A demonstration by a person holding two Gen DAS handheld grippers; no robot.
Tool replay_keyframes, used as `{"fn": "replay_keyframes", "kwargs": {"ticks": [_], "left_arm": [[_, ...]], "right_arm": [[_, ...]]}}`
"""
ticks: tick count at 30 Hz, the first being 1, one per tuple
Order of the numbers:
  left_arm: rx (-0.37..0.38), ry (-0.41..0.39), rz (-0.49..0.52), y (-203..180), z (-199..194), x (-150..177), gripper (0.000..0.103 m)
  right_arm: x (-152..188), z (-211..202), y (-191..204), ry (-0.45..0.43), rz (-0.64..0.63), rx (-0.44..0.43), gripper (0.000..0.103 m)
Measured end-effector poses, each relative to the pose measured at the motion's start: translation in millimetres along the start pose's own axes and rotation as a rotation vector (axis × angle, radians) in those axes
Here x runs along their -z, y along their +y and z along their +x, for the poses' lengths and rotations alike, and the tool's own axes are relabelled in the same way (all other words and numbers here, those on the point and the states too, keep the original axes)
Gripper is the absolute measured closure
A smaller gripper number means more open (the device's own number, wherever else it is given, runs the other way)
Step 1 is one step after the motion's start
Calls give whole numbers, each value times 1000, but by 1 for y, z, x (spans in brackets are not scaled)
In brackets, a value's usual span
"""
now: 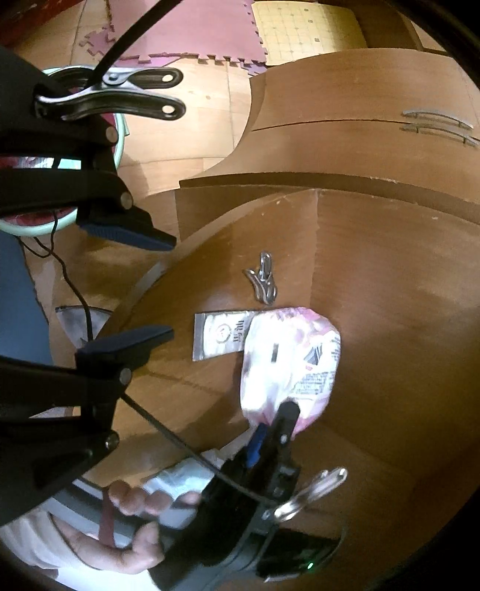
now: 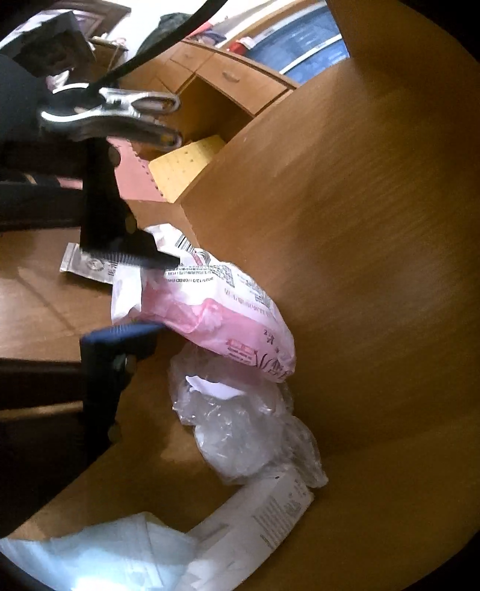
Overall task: Collect trash
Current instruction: 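Grasp the pink-white printed bag on the shelf with the right tool, then lift the pink-white bag with the right tool and carry it over the red bin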
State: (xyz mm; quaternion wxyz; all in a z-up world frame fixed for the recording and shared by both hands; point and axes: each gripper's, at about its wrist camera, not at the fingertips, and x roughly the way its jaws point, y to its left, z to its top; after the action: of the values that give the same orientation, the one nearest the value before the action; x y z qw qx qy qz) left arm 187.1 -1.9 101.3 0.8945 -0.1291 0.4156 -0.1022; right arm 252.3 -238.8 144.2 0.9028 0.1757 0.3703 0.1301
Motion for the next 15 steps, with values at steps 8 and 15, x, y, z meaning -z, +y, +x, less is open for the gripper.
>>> {"fn": "replay_keyframes", "kwargs": {"ticks": [8,15], "left_arm": [[0,-9,-21,7,-5,-2,59],[16,-10,-3,-2,-8,1,59]], "right_arm": [[0,-64,14,-79,-147,-33,83],[30,-107,8,31,-271,-12,83]]}}
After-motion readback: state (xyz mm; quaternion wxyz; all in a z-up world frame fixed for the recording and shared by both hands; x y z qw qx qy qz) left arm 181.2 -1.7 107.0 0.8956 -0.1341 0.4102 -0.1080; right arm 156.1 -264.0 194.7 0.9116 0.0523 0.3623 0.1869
